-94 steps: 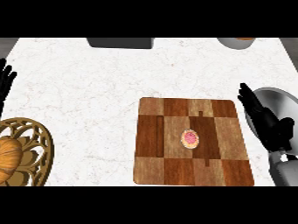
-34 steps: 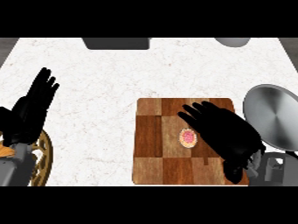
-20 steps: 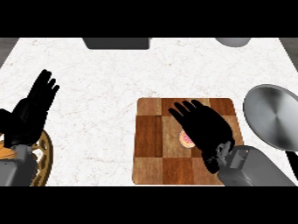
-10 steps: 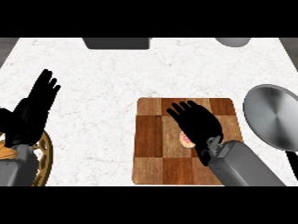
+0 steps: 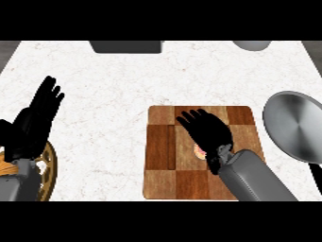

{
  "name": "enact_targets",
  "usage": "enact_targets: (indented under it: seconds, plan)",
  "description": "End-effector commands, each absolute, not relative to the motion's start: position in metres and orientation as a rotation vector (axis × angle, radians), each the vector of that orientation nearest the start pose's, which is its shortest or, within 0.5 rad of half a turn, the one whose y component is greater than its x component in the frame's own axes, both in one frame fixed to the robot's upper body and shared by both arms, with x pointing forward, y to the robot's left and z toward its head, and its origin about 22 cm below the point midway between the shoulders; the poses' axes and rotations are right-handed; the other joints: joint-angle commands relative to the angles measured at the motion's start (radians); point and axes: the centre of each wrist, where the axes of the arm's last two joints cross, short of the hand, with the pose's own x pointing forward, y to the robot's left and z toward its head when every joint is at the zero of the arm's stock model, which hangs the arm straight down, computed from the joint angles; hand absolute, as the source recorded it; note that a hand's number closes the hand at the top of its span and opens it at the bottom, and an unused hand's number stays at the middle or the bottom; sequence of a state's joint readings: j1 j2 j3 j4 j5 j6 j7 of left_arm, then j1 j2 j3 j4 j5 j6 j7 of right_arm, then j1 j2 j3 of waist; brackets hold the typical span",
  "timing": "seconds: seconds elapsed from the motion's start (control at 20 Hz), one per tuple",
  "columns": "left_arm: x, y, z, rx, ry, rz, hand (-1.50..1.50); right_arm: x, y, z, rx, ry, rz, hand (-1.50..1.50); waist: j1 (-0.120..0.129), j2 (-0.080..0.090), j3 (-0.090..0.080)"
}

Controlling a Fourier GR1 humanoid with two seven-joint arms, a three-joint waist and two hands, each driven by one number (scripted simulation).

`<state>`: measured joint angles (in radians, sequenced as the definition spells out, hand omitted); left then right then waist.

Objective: Pick the cupcake from the cutting board and place it in the pan

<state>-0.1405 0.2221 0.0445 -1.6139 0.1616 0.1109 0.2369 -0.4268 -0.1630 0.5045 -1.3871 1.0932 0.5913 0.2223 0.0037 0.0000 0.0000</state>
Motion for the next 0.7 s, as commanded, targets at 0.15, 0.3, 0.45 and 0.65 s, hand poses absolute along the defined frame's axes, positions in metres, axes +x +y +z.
enact_targets:
  seconds: [0.15,0.3,0.45,0.65]
  plan:
    - [0.281,0.284,0.075,0.086,-1.534,0.029,0.0,0.31,-0.109,0.031,-0.586,-0.987,1.828,-1.5,0.0,0.0,0.0]
    - [0.264,0.256,0.06,0.11,-1.528,0.049,0.0,0.303,-0.111,0.007,-0.538,-1.067,1.877,1.5,0.003,0.0,0.0]
    - [0.275,0.276,0.063,0.093,-1.517,0.045,0.0,0.307,-0.116,0.006,-0.561,-1.128,1.877,1.5,0.001,0.0,0.0]
    - [0.281,0.269,0.051,0.087,-1.532,0.046,0.0,0.314,-0.108,-0.002,-0.527,-1.14,1.847,1.5,0.0,0.001,0.0]
